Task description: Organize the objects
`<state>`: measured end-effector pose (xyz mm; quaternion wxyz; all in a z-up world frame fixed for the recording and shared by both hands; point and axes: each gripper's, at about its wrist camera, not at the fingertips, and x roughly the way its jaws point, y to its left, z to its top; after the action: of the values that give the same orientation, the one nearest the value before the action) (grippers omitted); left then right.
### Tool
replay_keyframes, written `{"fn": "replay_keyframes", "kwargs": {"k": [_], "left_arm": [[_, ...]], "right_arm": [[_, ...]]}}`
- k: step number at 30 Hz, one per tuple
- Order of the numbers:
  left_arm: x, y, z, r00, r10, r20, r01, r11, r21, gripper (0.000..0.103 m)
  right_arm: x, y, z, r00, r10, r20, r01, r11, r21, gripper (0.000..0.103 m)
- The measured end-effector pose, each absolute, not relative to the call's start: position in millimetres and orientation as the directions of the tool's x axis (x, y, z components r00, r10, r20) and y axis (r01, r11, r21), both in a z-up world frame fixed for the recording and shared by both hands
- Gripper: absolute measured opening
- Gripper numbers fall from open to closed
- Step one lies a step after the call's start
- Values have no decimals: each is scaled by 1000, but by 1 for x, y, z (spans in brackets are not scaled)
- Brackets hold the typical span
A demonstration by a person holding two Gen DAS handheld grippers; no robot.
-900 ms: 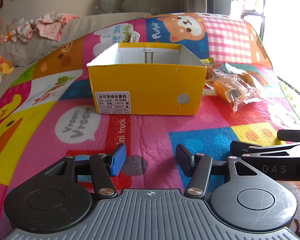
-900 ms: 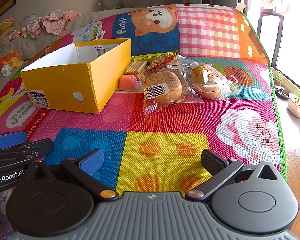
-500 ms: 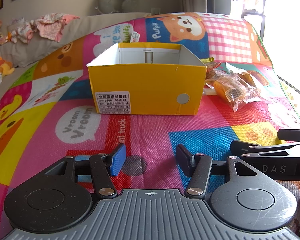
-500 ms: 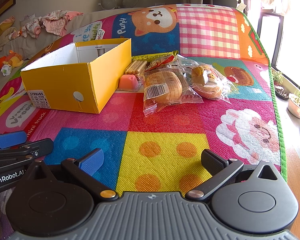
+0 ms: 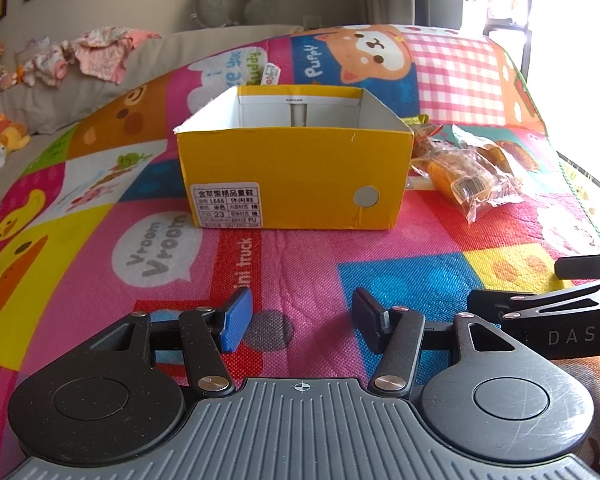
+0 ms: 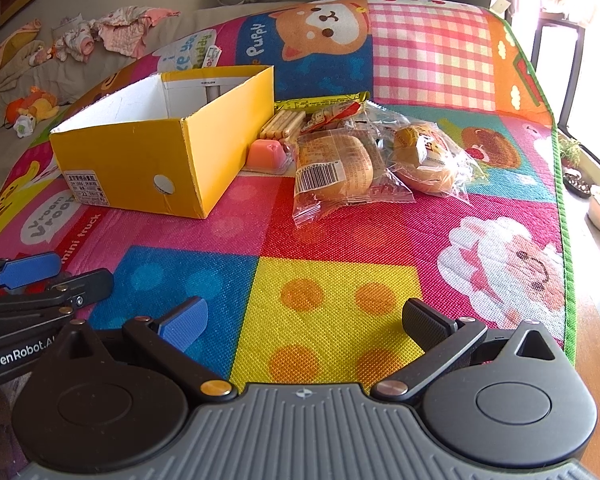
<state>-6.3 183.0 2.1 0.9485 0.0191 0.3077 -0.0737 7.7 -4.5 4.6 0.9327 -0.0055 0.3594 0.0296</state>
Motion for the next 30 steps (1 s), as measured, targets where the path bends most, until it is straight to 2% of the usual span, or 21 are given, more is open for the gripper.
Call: {"fn": "replay_keyframes", "kwargs": {"k": [14,23,30], "left_arm": [[-6,181,2,801,-115,-588,146,989,5,61],[-2,185,12,762,-131,-634,170,985,1,60],[3,204,41,739,-182,-648,205,978,-41,60]], "right_arm": [[10,-4,9,694,51,-719,-70,998,4,103],[14,-8,16,647,96,-756,-129,992,16,103],[-2,-9,61,729,133,-671,-178,984,1,103]]}}
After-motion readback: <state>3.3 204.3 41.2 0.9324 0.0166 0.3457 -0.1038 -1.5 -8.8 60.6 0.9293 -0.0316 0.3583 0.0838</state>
